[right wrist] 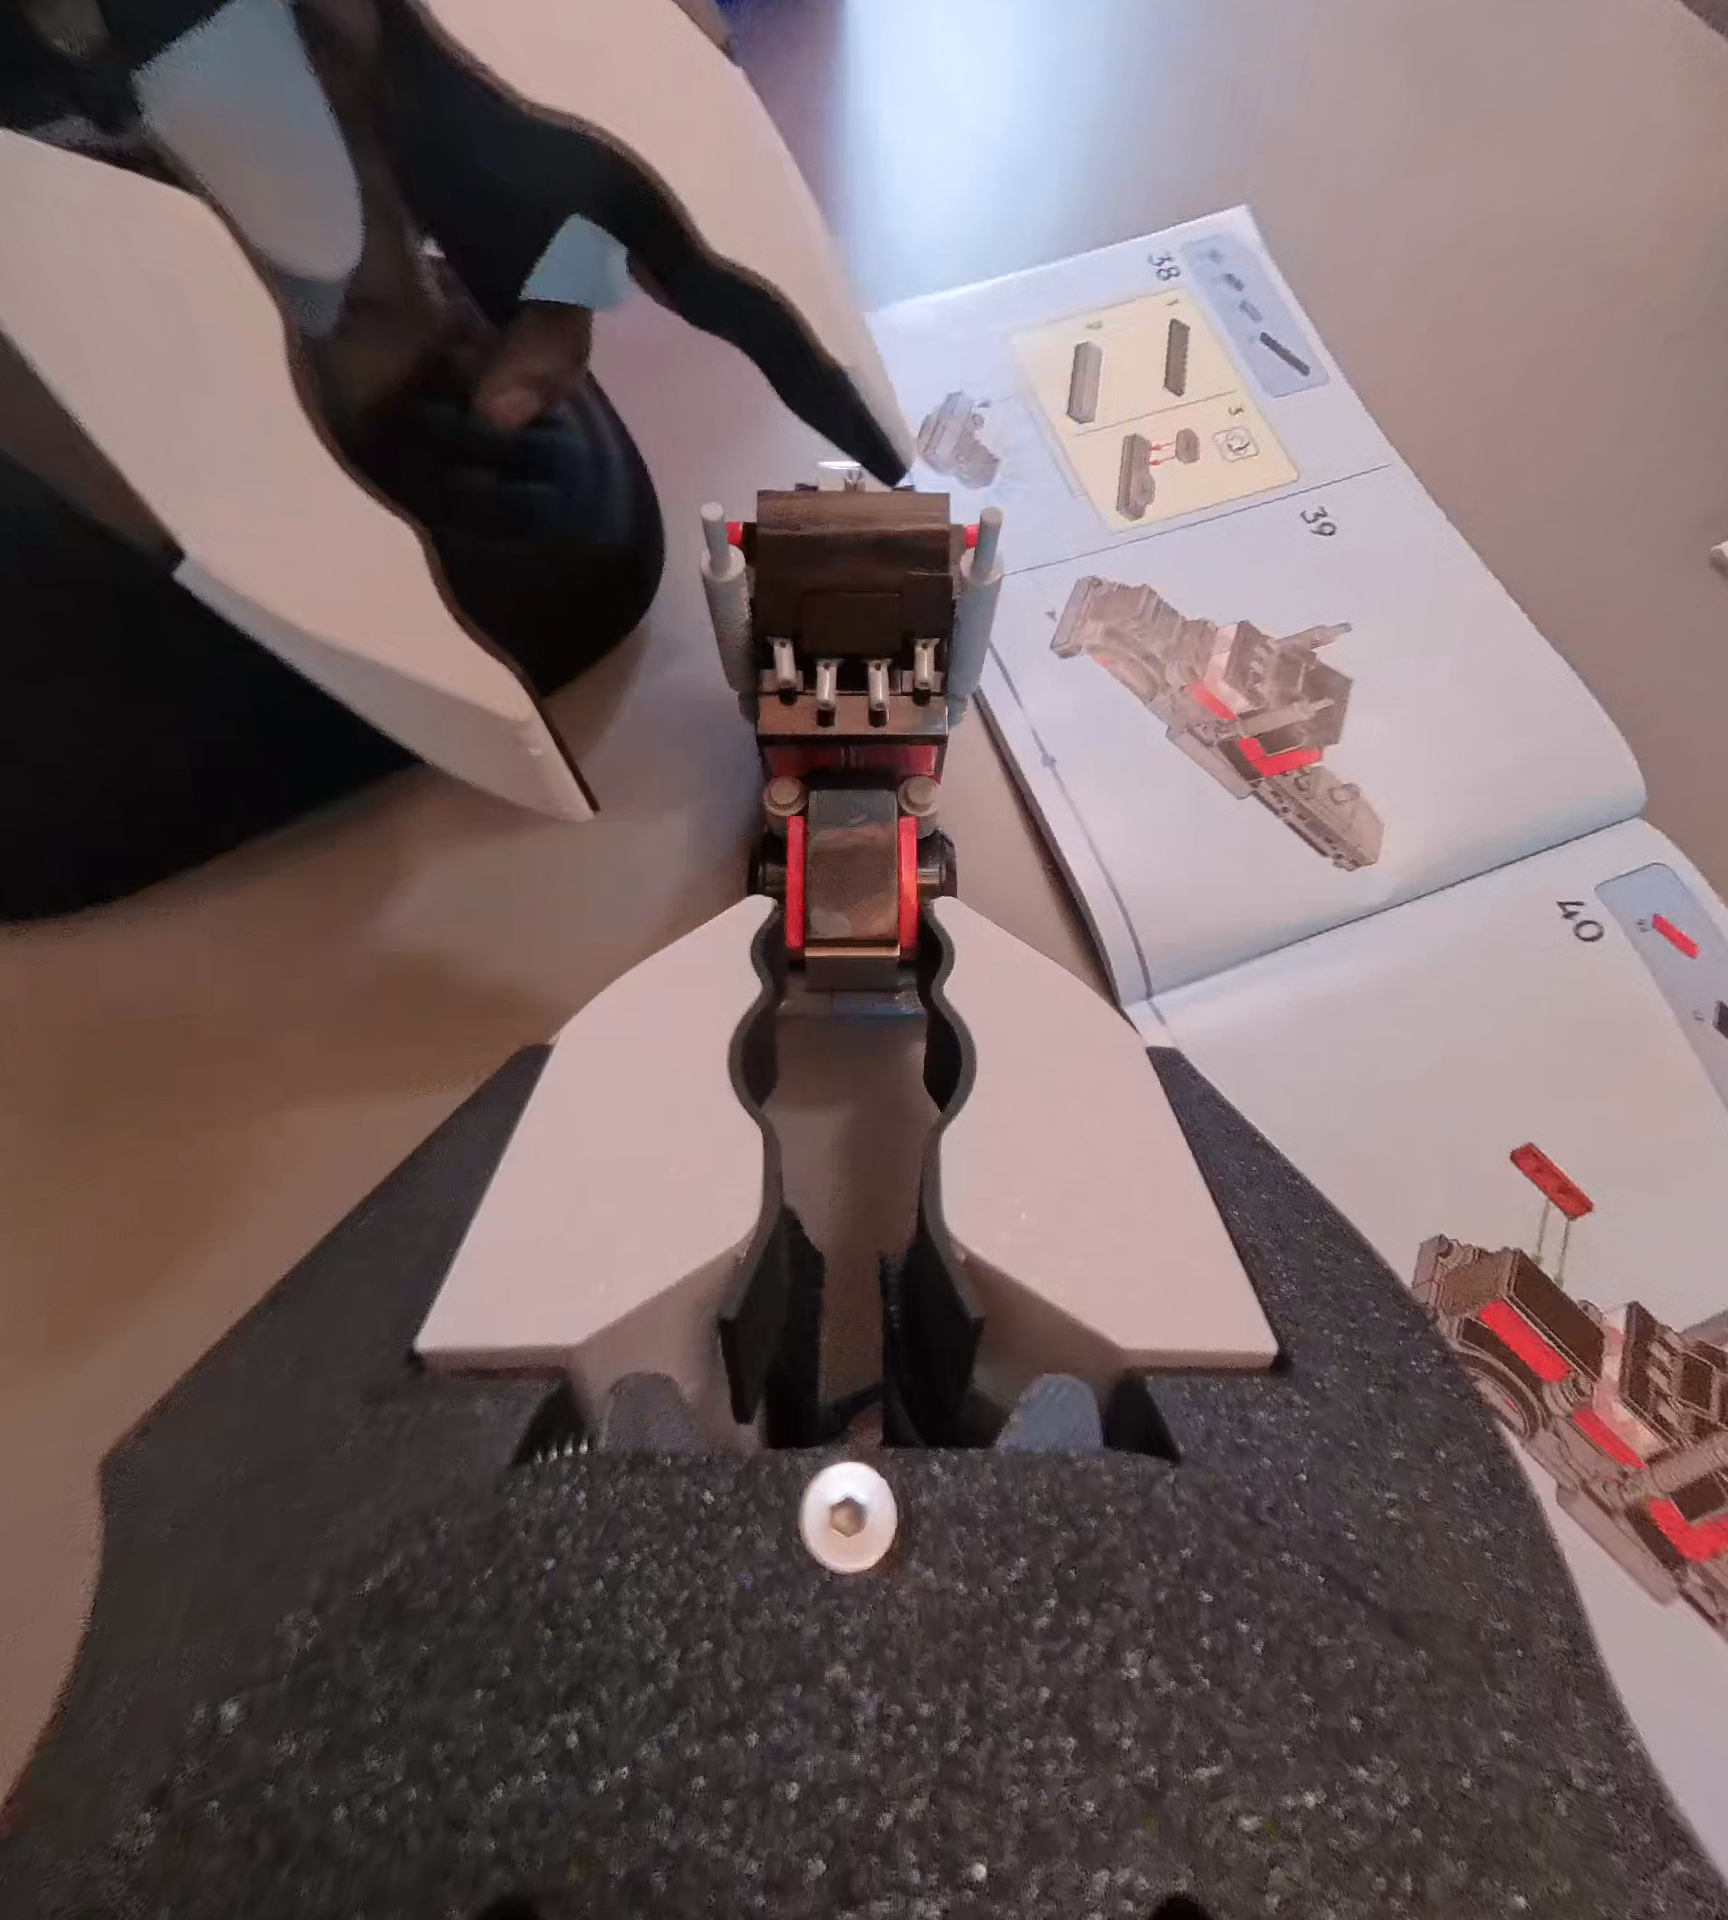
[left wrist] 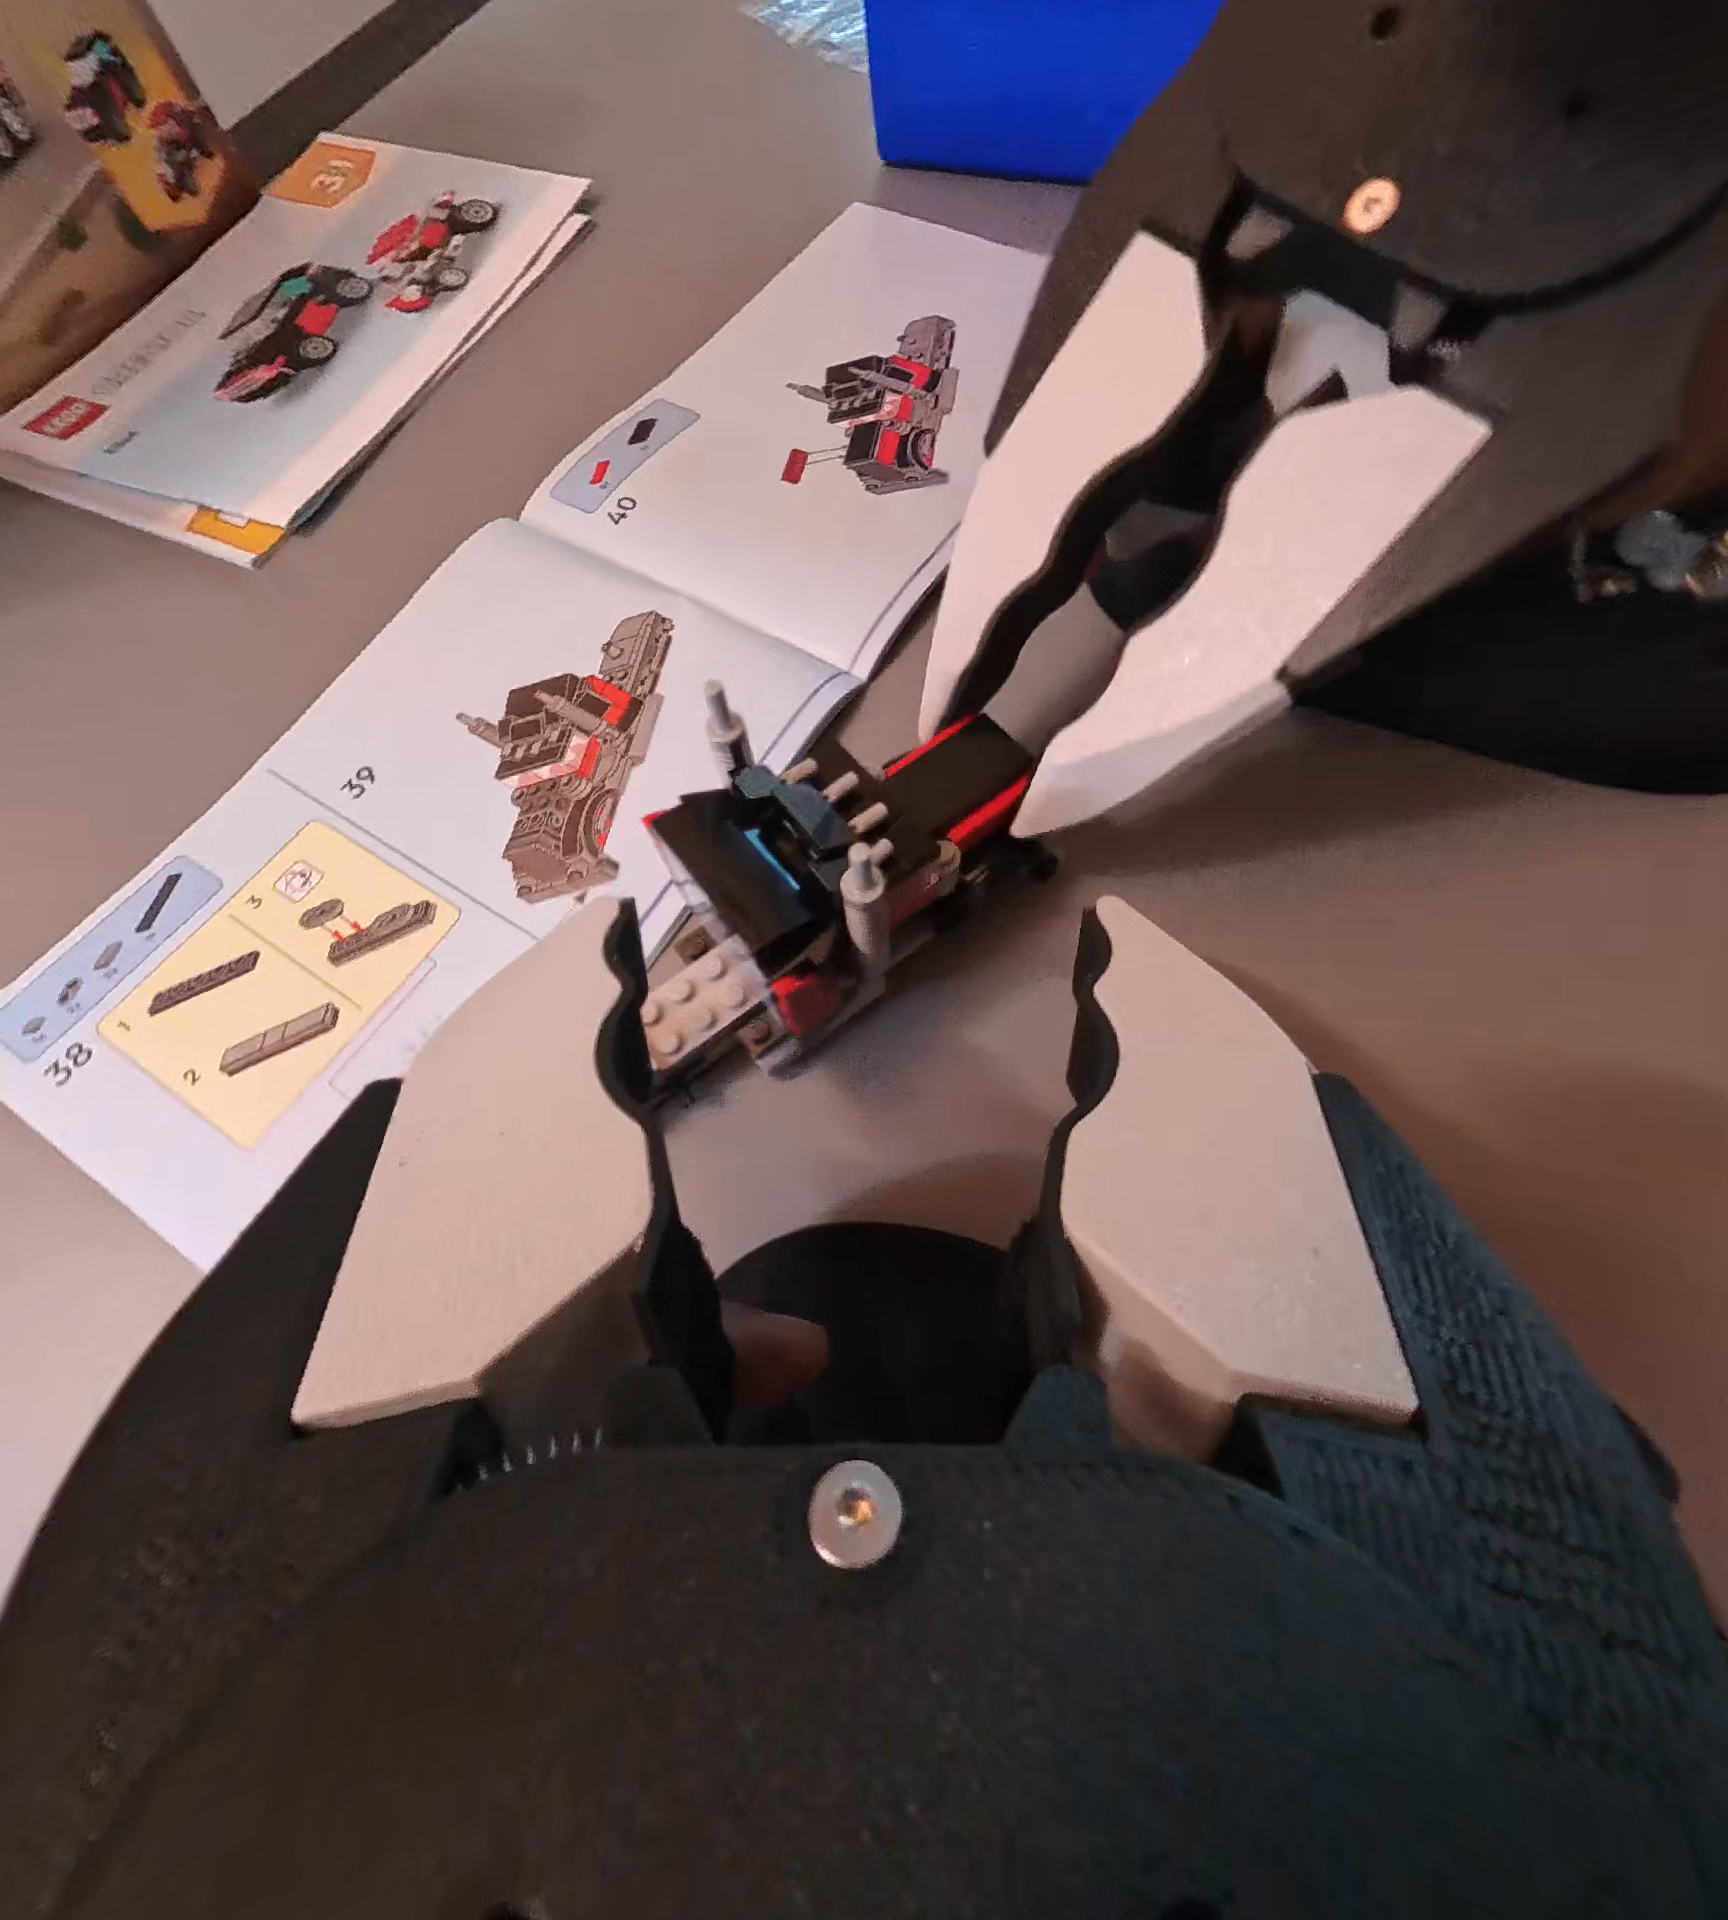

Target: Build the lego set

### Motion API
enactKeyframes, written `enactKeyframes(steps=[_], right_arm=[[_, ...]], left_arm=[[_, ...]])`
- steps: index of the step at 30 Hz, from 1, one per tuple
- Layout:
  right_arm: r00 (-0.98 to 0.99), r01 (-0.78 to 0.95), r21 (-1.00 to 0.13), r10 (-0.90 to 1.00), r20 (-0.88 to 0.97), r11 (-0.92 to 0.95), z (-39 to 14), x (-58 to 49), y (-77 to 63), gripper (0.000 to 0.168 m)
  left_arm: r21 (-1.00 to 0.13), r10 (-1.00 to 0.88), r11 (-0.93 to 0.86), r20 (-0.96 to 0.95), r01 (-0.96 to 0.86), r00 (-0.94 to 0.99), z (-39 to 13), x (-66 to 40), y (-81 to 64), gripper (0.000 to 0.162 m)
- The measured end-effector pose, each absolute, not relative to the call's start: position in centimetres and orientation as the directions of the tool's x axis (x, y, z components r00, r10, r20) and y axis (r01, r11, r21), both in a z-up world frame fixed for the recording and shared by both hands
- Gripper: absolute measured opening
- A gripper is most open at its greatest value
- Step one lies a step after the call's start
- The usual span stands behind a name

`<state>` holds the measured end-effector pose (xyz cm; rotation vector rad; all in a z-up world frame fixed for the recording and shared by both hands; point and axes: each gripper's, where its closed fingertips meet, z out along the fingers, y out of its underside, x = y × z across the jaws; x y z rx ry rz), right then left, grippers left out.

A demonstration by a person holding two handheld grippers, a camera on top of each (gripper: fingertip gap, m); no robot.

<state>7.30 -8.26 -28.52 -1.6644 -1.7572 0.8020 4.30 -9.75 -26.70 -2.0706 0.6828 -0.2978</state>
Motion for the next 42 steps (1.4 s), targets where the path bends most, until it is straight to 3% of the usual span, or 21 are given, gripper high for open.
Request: enactKeyframes(steps=[6, 10, 12, 15, 17, 21, 24, 32, 34, 36, 39, 42], right_arm=[[-0.018, 0.601, -0.798, 0.999, 0.030, 0.035, -27.2, 7.2, -10.2, 0.065], [0.157, 0.509, -0.850, 0.986, -0.059, -0.132, -25.0, 12.1, -5.9, 0.081], [0.289, 0.468, -0.847, 0.949, -0.123, -0.252, -24.8, 15.3, -2.0, 0.077], [0.378, 0.463, -0.831, 0.917, -0.130, -0.309, -25.4, 18.5, 2.6, 0.028], [0.409, 0.546, -0.782, 0.910, -0.065, -0.302, -26.9, 19.7, 4.6, 0.013], [0.407, 0.663, -0.680, 0.913, -0.024, -0.313, -30.4, 19.5, 6.3, 0.013], [0.408, 0.682, -0.674, 0.913, 0.027, -0.285, -30.8, 18.9, 7.2, 0.012], [0.358, 0.719, -0.665, 0.928, 0.101, -0.204, -30.8, 15.4, 9.1, 0.006], [0.377, 0.749, -0.620, 0.919, 0.112, -0.232, -30.7, 15.2, 9.7, 0.015], [0.407, 0.748, -0.601, 0.910, 0.077, -0.283, -30.0, 14.8, 9.6, 0.039], [0.475, 0.599, -0.740, 0.880, 0.021, -0.305, -27.4, 13.0, 9.6, 0.056], [0.540, 0.517, -0.803, 0.841, 0.036, -0.297, -28.0, 13.1, 10.2, 0.070]], left_arm=[[-0.839, -0.523, -0.458, -0.014, -0.294, 0.852, -25.7, 3.1, -10.4, 0.079], [-0.847, -0.486, -0.475, 0.029, -0.236, 0.874, -23.9, 1.3, -9.9, 0.076], [-0.860, -0.474, -0.471, 0.062, -0.194, 0.878, -22.9, 0.3, -8.7, 0.066], [-0.884, -0.459, -0.448, 0.099, -0.134, 0.883, -22.6, -1.6, -5.8, 0.028], [-0.865, -0.426, -0.486, 0.110, -0.125, 0.898, -23.9, -3.0, -3.8, 0.018], [-0.789, -0.405, -0.579, 0.062, -0.204, 0.912, -27.8, -4.6, -1.7, 0.012], [-0.766, -0.406, -0.600, 0.042, -0.231, 0.913, -29.0, -4.5, -1.5, 0.013], [-0.806, -0.342, -0.541, -0.049, -0.239, 0.938, -29.2, -6.1, -0.9, 0.019], [-0.815, -0.323, -0.521, -0.089, -0.255, 0.942, -29.0, -6.5, -0.7, 0.019], [-0.821, -0.306, -0.509, -0.109, -0.259, 0.946, -28.8, -6.9, -0.7, 0.019], [-0.837, -0.292, -0.488, -0.110, -0.247, 0.950, -28.4, -7.1, -0.6, 0.020], [-0.855, -0.262, -0.463, -0.118, -0.232, 0.958, -27.9, -7.5, -0.6, 0.025]])
